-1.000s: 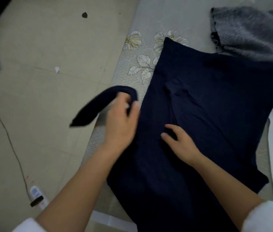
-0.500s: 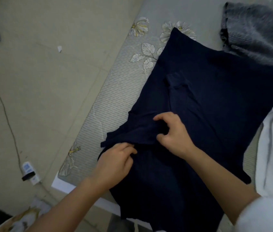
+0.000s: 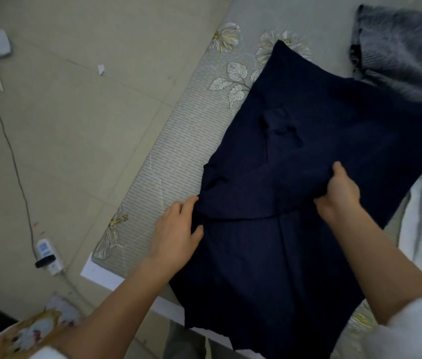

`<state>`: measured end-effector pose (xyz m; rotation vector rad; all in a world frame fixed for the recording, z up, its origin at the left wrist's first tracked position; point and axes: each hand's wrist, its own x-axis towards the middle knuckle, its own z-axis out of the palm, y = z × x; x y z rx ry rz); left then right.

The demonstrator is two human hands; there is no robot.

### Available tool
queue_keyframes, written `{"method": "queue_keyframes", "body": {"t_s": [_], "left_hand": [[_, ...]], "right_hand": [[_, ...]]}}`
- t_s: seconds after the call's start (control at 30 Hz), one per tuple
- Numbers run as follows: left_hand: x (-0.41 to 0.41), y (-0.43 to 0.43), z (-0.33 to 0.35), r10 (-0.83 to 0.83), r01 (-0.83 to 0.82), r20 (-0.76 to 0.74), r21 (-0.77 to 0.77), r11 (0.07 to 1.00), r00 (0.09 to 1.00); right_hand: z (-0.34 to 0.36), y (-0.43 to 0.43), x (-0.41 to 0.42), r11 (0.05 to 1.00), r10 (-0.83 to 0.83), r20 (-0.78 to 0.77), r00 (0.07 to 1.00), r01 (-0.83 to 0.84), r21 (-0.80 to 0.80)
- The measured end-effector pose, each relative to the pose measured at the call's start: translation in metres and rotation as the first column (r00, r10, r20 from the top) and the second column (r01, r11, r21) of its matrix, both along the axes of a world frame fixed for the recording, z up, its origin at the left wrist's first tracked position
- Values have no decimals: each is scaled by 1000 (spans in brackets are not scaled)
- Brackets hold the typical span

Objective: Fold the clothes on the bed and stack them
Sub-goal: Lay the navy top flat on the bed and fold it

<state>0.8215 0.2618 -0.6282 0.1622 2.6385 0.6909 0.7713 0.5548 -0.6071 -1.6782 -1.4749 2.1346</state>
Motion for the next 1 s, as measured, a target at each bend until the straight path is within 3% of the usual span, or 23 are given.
{"method": "queue_keyframes", "body": {"t_s": [0.1, 0.17, 0.3, 0.4, 0.57, 0.63, 0.73, 0.8, 0.9, 1.0], "left_hand": [[0, 0, 1, 31, -30, -40, 23, 999, 999], [-2, 0, 1, 35, -33, -44, 53, 998, 998], [-10, -4, 11, -2, 9, -55, 110, 994, 998], [-15, -13, 27, -33, 48, -192, 75, 996, 981], [-12, -27, 45, -133, 176, -447, 55, 983, 885], [-4, -23, 42, -225, 281, -450, 63, 958, 865], [12, -9, 29, -411, 442, -325, 26, 897, 852], [21, 0, 18, -505, 517, -214, 2, 856, 836], [25, 7, 8, -566, 566, -137, -42, 823, 813], [23, 11, 5, -577, 576, -35, -27, 817, 816]], "right_hand": [[-12, 20, 25, 996, 88, 200, 976, -86, -16], [-13, 22, 27, 990, 134, 227, 965, -141, 17], [-2, 14, 10, 979, 170, 112, 979, -181, 94], [20, 11, -17, 971, 204, -19, 979, -200, 128], [48, 39, -46, 974, 8, -374, 928, -92, -207], [40, 47, -38, 989, 76, -250, 965, -106, -106], [12, 46, -6, 953, 170, 243, 955, -222, 206], [-4, 39, 9, 938, 179, 285, 942, -251, 239], [-12, 19, 10, 919, 297, 211, 931, -339, 203], [-20, 6, -4, 836, 385, 287, 877, -463, 295]]}}
